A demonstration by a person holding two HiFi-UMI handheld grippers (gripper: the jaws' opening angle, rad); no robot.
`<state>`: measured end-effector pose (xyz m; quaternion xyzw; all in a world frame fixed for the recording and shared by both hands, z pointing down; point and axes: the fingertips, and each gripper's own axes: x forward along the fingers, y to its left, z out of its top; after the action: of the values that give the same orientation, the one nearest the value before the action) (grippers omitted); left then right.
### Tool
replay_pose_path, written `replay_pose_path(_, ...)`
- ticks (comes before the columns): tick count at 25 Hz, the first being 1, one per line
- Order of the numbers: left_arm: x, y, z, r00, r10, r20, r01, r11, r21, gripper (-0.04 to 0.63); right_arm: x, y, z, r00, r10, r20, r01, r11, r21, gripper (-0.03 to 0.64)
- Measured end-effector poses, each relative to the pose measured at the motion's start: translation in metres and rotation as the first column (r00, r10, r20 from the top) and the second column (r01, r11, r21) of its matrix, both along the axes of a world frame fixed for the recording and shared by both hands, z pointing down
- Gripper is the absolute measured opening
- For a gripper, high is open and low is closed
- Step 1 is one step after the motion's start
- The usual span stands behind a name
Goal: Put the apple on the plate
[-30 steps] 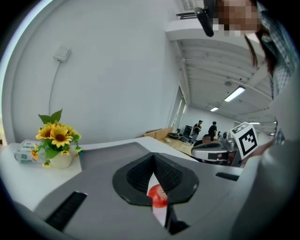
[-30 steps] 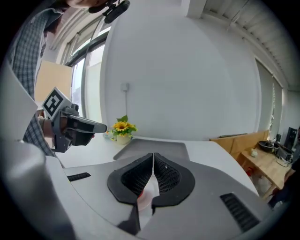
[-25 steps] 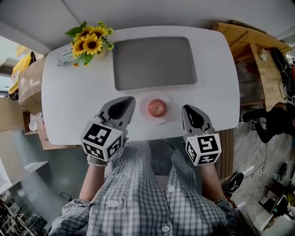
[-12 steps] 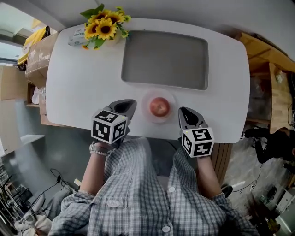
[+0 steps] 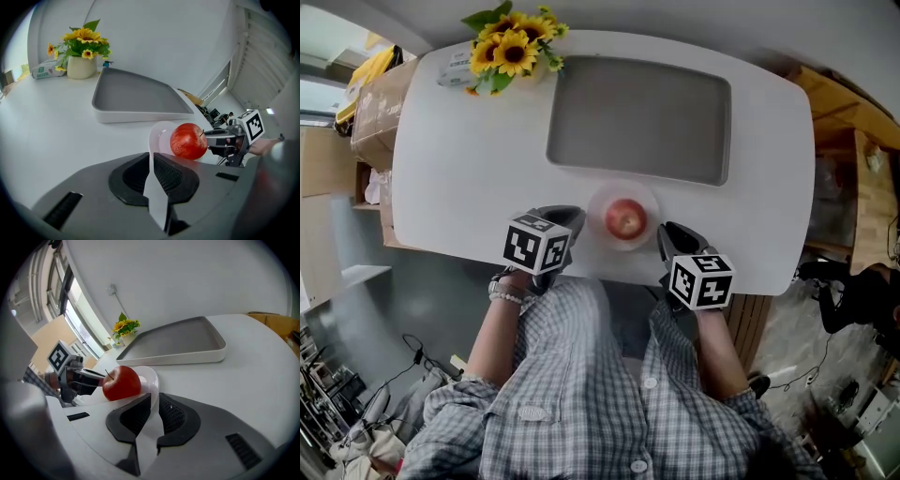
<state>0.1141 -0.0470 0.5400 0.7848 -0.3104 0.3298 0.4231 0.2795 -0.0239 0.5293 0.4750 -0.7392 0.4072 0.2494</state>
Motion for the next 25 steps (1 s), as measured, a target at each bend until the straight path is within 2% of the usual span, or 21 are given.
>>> replay_pose_path(3,0.002,0.002,0.009,1.000,0.003,0.013,-0.003,1.000,-0.026,0.012,-0.003,0.001,0.005,0.999,0.008,0.037,-0.006,0.999,-0.033,0.040)
replay_pose_path(5,0.004,0.003,0.012,1.000,0.000,0.010,0.001,0.999,-0.038,0.012,-0.006,0.002,0.007,0.998,0.013,0.063,-0.010,0.998,-0.055,0.075)
replay_pose_path(13,0.004,0.001,0.012,1.000,-0.010,-0.014,0.009,0.998,-0.067,0.029,-0.010,0.005,0.015,0.996,0.017,0.092,-0.006,0.992,-0.123,0.077)
replay_pose_path(17,0.007,0.004,0.013,0.999,-0.017,-0.046,0.012,0.995,-0.101,0.086,-0.012,0.005,0.019,0.995,0.020,0.097,-0.005,0.989,-0.144,0.077)
replay_pose_path(25,0.010,0.007,0.016,0.999,0.031,-0.016,-0.033,0.993,-0.114,0.089,-0.010,0.005,0.022,0.993,0.046,0.108,-0.027,0.984,-0.177,0.075)
